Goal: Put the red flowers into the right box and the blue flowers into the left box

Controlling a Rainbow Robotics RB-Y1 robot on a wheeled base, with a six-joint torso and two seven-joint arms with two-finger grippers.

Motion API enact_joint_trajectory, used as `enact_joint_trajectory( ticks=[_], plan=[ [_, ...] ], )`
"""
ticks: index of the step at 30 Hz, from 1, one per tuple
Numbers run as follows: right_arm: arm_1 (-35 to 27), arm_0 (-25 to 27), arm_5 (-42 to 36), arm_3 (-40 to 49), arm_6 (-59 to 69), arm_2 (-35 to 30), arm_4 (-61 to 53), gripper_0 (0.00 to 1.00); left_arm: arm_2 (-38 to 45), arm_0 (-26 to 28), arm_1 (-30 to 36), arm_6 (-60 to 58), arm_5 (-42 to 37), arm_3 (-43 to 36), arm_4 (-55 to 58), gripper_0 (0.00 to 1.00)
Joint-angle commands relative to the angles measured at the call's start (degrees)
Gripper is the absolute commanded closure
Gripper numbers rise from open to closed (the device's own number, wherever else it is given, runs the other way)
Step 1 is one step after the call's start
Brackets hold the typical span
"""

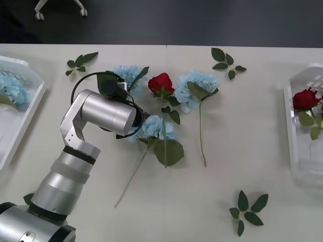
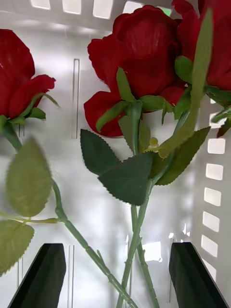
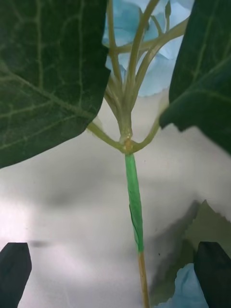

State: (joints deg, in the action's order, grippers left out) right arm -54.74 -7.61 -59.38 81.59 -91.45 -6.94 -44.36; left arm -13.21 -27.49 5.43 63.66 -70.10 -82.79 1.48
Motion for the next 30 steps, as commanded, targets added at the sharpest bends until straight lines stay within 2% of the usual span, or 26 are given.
enact_joint_trajectory(
  ticks=[1, 3, 4, 5, 7, 9, 10, 13, 19, 24, 30],
  plan=[
    [-0.63, -0.13, -2.14, 3.40, 1.45, -2.38, -0.72, 0.37, -1.38, -1.78, -0.50, -2.40, 0.49, -0.18, -0.87, 0.04],
    [-0.63, -0.13, -5.57, 6.03, 1.54, -4.22, -0.90, 0.37, -1.65, -1.78, -0.42, -2.40, 0.49, -0.09, -0.87, 0.24],
    [-0.55, -0.22, -8.20, 8.05, 1.54, -5.63, -0.90, 0.37, -1.82, -1.78, -0.50, -2.40, 0.49, -0.09, -0.87, 0.45],
    [-0.63, -0.30, -11.02, 10.08, 1.54, -6.77, -0.99, 0.37, -2.00, -1.78, -0.50, -2.40, 0.49, 0.00, -1.05, 0.78],
    [-0.55, -0.39, -15.23, 13.50, 1.80, -8.35, -1.16, 0.37, -2.26, -1.78, -0.50, -2.40, 0.49, -0.09, -1.22, 0.98],
    [-0.63, -0.39, -17.26, 15.08, 1.89, -8.97, -1.34, 0.37, -2.35, -1.78, -0.42, -2.40, 0.49, -0.09, -1.22, 1.00],
    [-0.55, -0.74, -22.09, 19.30, 3.65, -9.85, -1.78, 0.37, -2.35, -1.78, -0.42, -2.40, 0.49, 0.00, -1.31, 1.00],
    [-0.55, -1.62, -26.57, 23.61, 8.22, -9.94, -4.33, 0.37, -2.44, -1.78, -0.50, -2.40, 0.41, -0.09, -1.31, 1.00],
    [-0.55, -4.61, -29.47, 28.18, 19.29, -5.98, -8.72, 0.37, -2.26, -1.78, -0.42, -2.40, 0.49, -0.53, -1.40, 1.00],
    [1.48, -7.34, -29.12, 30.55, 27.64, 0.87, -7.49, 0.37, -1.91, -1.69, 1.17, -2.40, 0.14, -3.52, 0.01, 1.00],
    [6.57, -12.87, -28.24, 31.87, 35.64, 12.56, 0.51, 0.37, -1.82, -1.52, 7.58, -2.57, -4.43, -11.69, 6.51, 1.00]
  ],
)
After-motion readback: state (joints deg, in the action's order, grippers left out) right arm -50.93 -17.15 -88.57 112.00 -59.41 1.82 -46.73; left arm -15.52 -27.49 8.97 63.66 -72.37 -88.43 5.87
